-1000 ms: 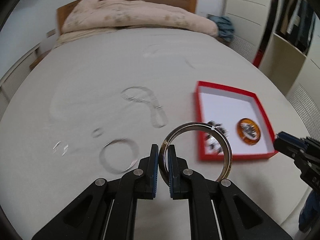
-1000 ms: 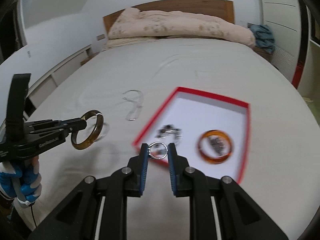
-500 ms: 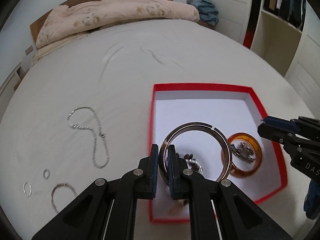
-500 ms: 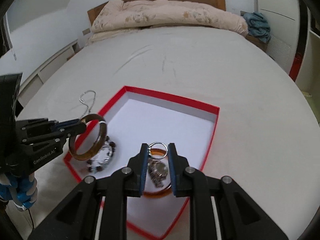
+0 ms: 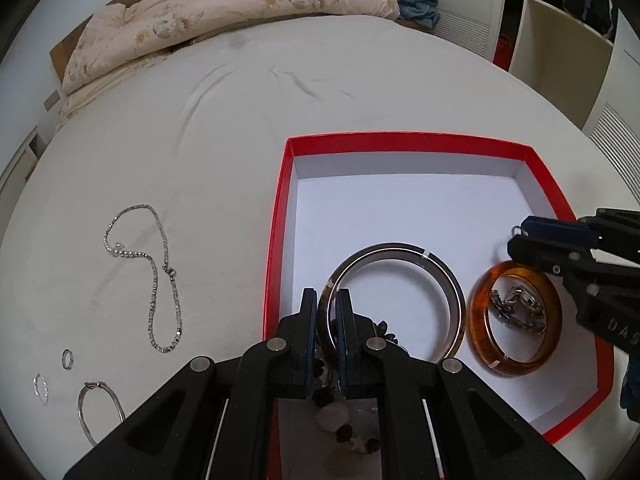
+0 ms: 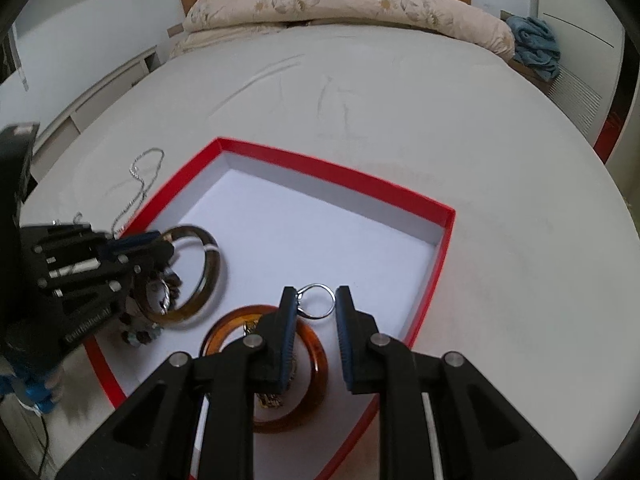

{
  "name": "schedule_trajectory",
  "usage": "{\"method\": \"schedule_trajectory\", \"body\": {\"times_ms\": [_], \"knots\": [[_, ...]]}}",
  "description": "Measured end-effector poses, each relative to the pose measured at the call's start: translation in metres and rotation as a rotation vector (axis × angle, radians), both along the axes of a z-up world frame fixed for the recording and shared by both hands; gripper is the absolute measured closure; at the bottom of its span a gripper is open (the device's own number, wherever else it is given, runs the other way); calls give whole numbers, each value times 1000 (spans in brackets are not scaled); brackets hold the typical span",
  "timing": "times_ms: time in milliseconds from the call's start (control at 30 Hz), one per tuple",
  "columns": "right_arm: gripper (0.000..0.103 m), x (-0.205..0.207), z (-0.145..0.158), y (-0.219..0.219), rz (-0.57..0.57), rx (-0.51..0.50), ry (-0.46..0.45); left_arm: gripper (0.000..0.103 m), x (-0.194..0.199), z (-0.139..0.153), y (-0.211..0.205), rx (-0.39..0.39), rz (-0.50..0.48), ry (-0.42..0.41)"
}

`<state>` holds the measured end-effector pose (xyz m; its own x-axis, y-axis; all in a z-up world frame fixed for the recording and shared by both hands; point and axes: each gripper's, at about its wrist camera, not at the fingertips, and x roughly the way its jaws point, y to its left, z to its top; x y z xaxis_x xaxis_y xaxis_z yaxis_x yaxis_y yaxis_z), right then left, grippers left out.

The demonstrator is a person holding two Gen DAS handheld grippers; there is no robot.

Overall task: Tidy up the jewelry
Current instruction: 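Carry the dark bangle and silver ring over the red box, then open both tools to drop the bangle and ring into the box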

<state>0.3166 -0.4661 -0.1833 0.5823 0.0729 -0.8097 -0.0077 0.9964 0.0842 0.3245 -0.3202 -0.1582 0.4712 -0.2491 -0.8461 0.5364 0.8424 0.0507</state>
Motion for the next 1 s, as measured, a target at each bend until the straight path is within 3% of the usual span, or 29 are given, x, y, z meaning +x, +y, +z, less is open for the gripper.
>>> {"method": "schedule_trajectory", "body": {"times_ms": [333,633,767,1000], "knots": [[84,0,0,5,8,-16,10,92,2,-1,-2,1,7,4],[84,-7,7,-1,-19,-29,24,83,-3,5,2,-20,7,10],[84,-22,18,-6,-53,-21,11,72,-12,21,3,-42,-1,-4],[84,-65,49,-1,-92,-11,-20,70,-39,59,36,-119,22,-16]]}}
